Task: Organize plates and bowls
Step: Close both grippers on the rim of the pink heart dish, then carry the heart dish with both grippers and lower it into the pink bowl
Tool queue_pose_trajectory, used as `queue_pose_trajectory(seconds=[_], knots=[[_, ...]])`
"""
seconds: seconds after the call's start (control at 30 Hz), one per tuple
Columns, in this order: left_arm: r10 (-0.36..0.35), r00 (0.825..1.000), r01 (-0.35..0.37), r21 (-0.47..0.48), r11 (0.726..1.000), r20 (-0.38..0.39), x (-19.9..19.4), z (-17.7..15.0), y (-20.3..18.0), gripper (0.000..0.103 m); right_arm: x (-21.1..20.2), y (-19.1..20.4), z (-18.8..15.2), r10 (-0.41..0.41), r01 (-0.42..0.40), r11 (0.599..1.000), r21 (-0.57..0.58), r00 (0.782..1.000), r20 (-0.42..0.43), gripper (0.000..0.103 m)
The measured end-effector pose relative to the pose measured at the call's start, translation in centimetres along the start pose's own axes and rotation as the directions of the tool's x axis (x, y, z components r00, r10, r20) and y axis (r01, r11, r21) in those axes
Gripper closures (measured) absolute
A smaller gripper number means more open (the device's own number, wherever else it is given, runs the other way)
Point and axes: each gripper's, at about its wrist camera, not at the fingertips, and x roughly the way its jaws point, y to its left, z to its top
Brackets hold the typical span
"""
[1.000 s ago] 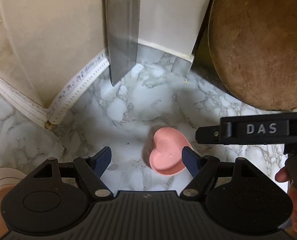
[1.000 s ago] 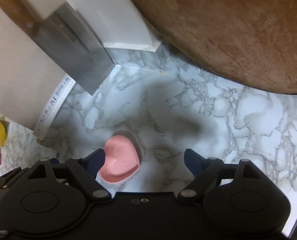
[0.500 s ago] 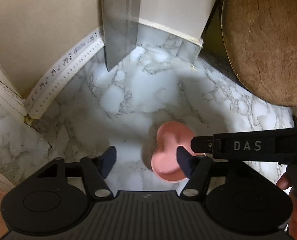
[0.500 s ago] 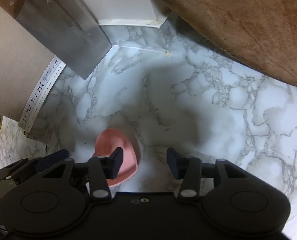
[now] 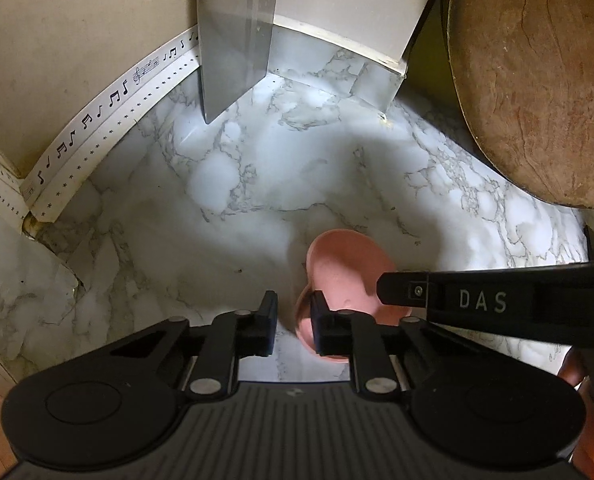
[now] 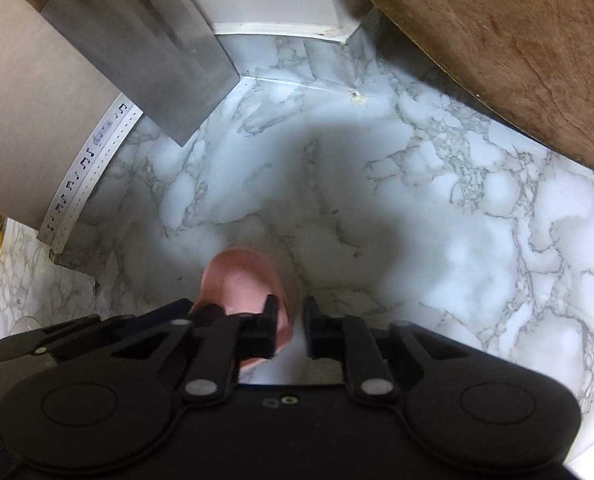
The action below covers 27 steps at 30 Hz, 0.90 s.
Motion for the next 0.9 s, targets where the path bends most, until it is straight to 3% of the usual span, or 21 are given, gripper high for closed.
queue_pose_trajectory(seconds=[0.07, 0.4, 0.9], knots=[[-0.005, 1.000, 0.005, 0.000, 1.000, 0.004, -0.1, 0.1, -0.1, 0.092, 0.0, 0.2, -0.1, -0.005, 0.005, 1.000, -0.004, 1.000, 0.003, 0.099], [-0.023, 1.000, 0.023, 0.011, 1.000, 0.006, -1.8, 0.0, -0.8, 0.094, -2.3, 0.6, -0.9, -0.020, 0.020, 1.000, -0.008, 0.999, 0.032, 0.100], [-0.094, 0.992, 0.083, 0.128, 0.988, 0.082, -9.9, -1.6, -4.1, 0.094, -11.1, 1.8, -4.9, -0.046, 0.044, 0.999, 0.022, 0.989, 0.137, 0.100]])
